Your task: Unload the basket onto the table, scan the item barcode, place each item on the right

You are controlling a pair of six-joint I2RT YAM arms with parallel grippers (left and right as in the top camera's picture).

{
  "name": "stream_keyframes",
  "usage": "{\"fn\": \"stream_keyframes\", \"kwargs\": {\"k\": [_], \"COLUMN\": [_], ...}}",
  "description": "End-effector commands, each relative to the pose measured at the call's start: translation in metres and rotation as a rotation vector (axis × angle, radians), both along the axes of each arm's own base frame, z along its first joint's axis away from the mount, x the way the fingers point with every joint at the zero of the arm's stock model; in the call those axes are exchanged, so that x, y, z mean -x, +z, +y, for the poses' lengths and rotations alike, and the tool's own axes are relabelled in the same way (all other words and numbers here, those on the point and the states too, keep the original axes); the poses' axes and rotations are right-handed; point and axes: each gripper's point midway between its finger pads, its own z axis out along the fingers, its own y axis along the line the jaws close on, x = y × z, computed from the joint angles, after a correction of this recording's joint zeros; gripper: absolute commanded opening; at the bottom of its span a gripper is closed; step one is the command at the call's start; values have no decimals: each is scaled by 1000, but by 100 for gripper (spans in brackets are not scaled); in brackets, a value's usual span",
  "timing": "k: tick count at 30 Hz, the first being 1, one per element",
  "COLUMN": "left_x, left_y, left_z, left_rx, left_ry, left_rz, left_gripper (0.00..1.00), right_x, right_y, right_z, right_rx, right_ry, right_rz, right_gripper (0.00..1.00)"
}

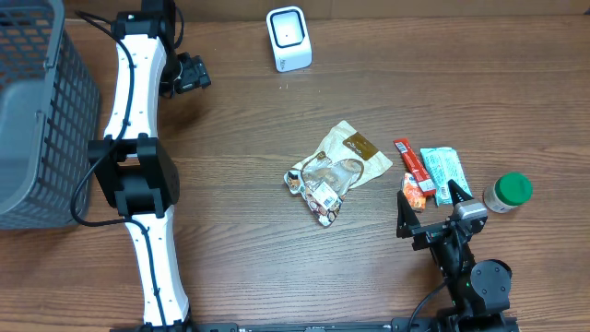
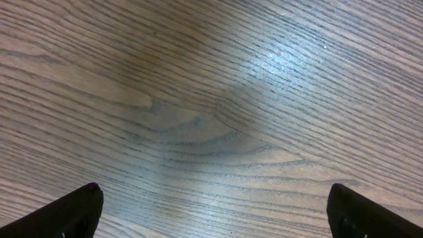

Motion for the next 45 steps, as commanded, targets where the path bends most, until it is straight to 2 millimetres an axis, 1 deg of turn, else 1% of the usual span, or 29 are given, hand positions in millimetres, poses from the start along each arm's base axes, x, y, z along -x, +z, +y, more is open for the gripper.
{"fn": "stream_keyframes", "kwargs": {"k": [1,7,11,14,18,20,21,22,23,24,25,27,29,34,36,40,42,43,45], "left_x": [-3,4,19,38,67,85,96,105,116,128,139,161,189,246,272,319,322,328,339], "left_y": [28,114,175,224,281,300,305,307,306,301,294,272,239,165,132,76,50,29,12], "left_z": [0,1,1,0,-1,-1,-1,-2,-2,-2,-3,-3,-4,-5,-6,-7,-9,-9,-9], "left_rx": [-15,-21,-24,-27,-31,-32,-32,-32,-32,-32,-31,-30,-27,-21,-19,-14,2,2,2], "left_ry": [-9,-6,-5,-5,-4,-3,-3,-3,-3,-3,-4,-4,-5,-6,-7,-8,40,40,40], "left_rz": [-60,-234,-360,-468,-595,-636,-645,-646,-640,-624,-602,-541,-451,-259,-170,-17,-38,-35,-4], "left_gripper": [100,100,100,100,100,100,100,100,100,100,100,100,100,100,100,100,100,100,99], "right_x": [0,0,0,0,0,0,0,0,0,0,0,0,0,0,0,0,0,0,0], "right_y": [-2,-2,-2,-2,-2,-2,-2,-2,-2,-2,-2,-2,-2,-2,-2,-2,-2,-2,-2], "right_z": [0,0,0,0,0,0,0,0,0,0,0,0,0,0,0,0,0,0,0], "right_rx": [-8,-8,-8,-8,-8,-8,-8,-8,-8,-8,-8,-8,-8,-8,-8,-8,-8,-8,-8], "right_ry": [4,4,4,4,4,4,4,4,4,4,4,4,4,4,4,4,4,4,4], "right_rz": [-2,-2,-2,-2,-2,-2,-2,-2,-2,-2,-2,-2,-2,-2,-2,-2,-2,-2,-2], "right_gripper": [100,100,100,100,100,100,100,100,100,100,100,100,100,100,100,100,100,100,100]}}
